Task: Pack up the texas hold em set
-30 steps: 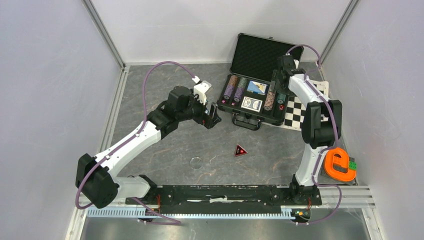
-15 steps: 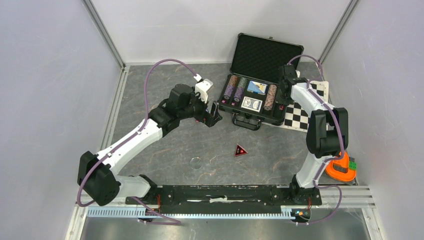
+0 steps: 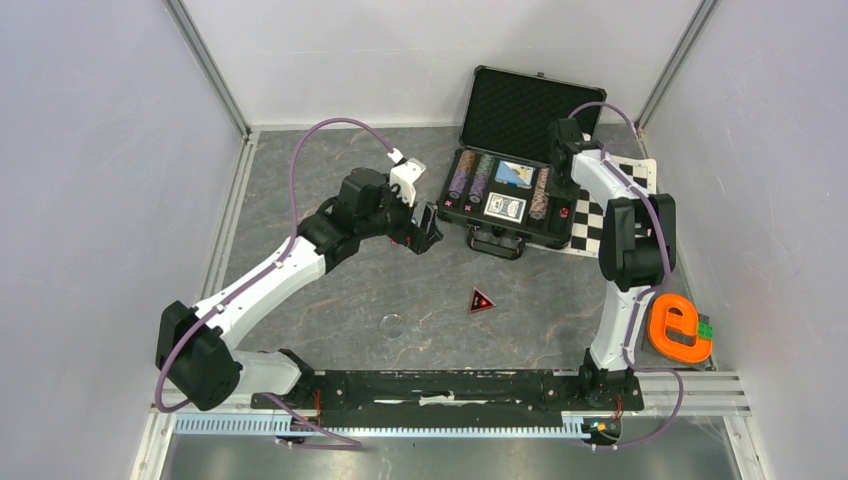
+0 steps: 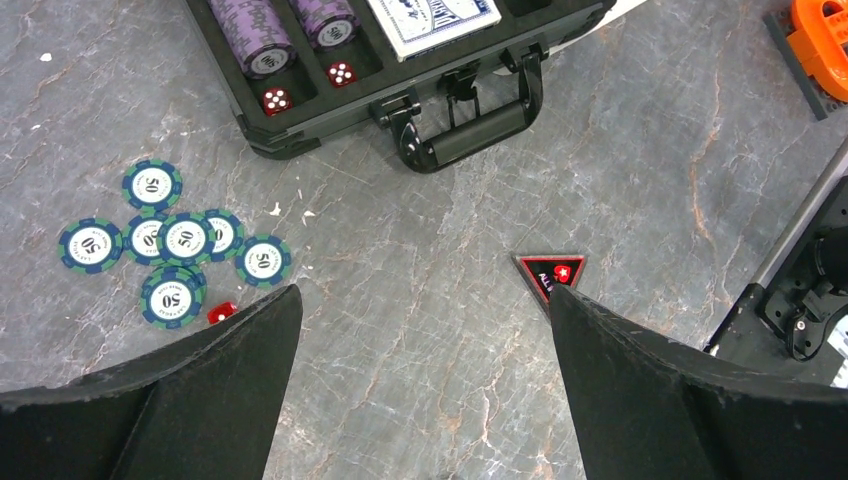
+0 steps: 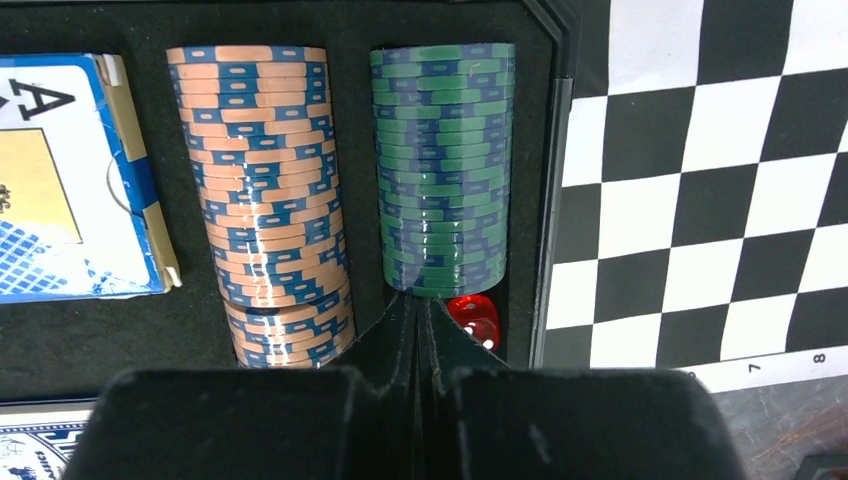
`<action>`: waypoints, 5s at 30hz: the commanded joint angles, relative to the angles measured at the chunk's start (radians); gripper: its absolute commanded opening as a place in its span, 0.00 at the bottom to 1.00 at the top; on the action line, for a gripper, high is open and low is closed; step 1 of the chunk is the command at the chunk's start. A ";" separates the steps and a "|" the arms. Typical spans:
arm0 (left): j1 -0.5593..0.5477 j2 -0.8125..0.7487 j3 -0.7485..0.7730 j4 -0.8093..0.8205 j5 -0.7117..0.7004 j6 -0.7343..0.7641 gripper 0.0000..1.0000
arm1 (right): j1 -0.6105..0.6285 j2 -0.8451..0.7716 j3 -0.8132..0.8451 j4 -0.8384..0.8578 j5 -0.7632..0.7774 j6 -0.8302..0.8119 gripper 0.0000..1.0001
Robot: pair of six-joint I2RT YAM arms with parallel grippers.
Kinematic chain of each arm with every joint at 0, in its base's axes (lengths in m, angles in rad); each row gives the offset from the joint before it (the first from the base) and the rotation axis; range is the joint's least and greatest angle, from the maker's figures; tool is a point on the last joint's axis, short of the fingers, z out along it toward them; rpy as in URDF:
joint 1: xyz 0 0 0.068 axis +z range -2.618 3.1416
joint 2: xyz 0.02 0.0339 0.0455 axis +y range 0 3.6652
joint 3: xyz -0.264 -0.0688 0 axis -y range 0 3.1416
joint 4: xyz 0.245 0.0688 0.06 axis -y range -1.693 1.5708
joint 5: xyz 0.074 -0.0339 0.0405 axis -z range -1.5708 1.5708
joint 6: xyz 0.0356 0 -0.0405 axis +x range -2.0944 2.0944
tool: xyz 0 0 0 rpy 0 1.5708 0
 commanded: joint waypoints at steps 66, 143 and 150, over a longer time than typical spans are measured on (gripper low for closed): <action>0.129 0.585 0.324 -0.314 -0.391 -0.362 0.63 | 0.306 -0.582 -0.511 0.099 -0.225 -0.179 0.96; 0.106 0.874 0.718 -0.037 0.145 -0.804 0.14 | 0.290 -0.680 -0.511 0.121 -0.016 -0.232 0.96; 0.105 0.919 0.757 -0.029 0.142 -0.825 0.17 | 0.287 -0.682 -0.511 0.122 -0.025 -0.231 0.96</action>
